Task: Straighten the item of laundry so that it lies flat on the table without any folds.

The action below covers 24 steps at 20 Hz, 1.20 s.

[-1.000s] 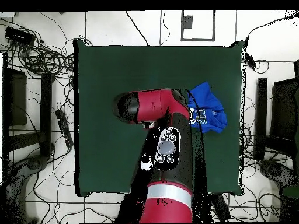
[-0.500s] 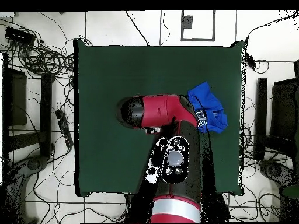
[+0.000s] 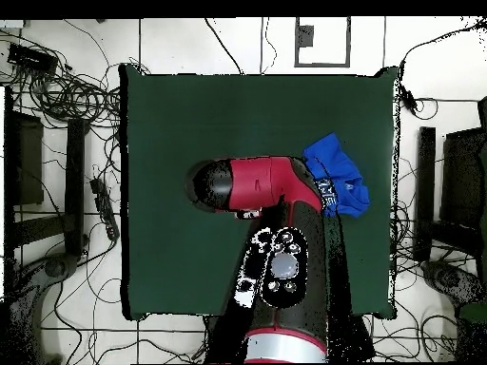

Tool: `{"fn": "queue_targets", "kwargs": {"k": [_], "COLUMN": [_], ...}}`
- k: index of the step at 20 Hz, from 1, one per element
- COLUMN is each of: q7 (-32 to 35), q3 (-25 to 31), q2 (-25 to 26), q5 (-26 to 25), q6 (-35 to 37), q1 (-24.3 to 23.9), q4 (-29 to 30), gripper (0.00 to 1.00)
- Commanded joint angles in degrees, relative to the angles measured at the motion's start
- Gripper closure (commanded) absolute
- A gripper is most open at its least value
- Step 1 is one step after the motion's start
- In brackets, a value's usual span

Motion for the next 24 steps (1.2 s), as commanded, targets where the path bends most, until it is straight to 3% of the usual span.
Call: {"fn": "queue_targets", "kwargs": {"k": [1, 15, 18, 19, 24], "q7": [5.1, 5.7, 4.8, 4.6, 3.6], "q3": [3.7, 3.2, 2.1, 2.6, 2.1], "q2": [4.8, 4.3, 5.1, 5.0, 4.8], "q5": [2.0, 3.8, 1.7, 2.3, 1.5], "q6": [-2.8, -4.1, -3.8, -4.3, -2.3], "q1": [4.8, 5.8, 6.4, 5.9, 6.1], "q4": [3.9, 6.9, 5.7, 6.1, 5.4], "gripper": [1.0, 1.0, 1.0, 0.0, 0.0]}}
